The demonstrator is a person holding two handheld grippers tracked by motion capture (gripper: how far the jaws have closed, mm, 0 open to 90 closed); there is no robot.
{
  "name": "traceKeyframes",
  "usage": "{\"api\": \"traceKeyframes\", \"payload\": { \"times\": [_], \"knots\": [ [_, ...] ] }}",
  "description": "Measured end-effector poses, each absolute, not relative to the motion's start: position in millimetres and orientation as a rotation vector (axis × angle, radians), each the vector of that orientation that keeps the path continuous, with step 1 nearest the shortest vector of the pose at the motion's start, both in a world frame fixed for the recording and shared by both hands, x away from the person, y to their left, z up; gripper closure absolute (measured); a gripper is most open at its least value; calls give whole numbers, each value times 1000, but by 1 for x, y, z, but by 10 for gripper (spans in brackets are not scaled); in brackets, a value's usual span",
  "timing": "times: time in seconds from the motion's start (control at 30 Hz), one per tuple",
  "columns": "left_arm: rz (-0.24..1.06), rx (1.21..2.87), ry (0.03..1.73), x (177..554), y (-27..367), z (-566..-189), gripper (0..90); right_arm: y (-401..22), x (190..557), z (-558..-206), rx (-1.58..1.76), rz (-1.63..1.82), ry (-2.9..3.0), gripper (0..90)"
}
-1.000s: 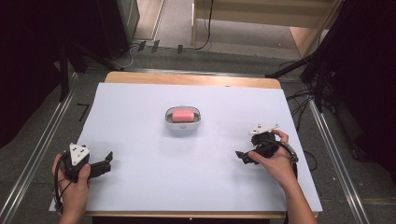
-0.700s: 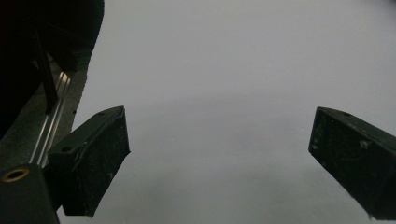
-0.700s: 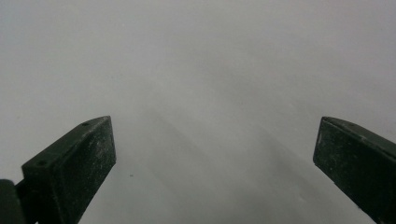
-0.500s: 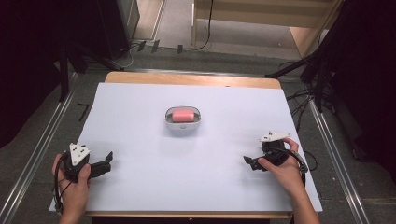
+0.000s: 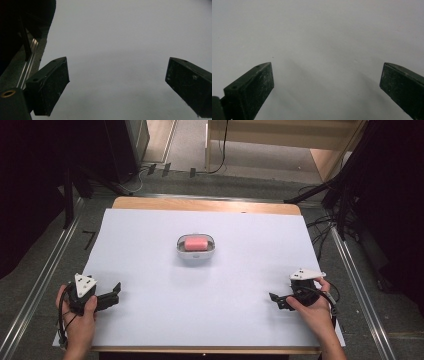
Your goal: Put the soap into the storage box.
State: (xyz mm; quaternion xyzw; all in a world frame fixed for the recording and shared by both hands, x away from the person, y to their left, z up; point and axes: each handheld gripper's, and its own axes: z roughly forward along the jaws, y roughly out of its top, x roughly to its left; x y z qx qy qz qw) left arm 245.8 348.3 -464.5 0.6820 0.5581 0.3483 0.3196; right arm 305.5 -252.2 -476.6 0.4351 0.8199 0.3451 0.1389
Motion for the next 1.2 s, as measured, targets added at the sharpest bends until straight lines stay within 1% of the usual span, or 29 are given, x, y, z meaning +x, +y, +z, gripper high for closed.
{"api": "traceKeyframes", "payload": {
  "times": [1.2],
  "knots": [
    [931,1782,1464,244,348,-464,56,-311,260,-486,1377,1070,2191,0]
  ]
}}
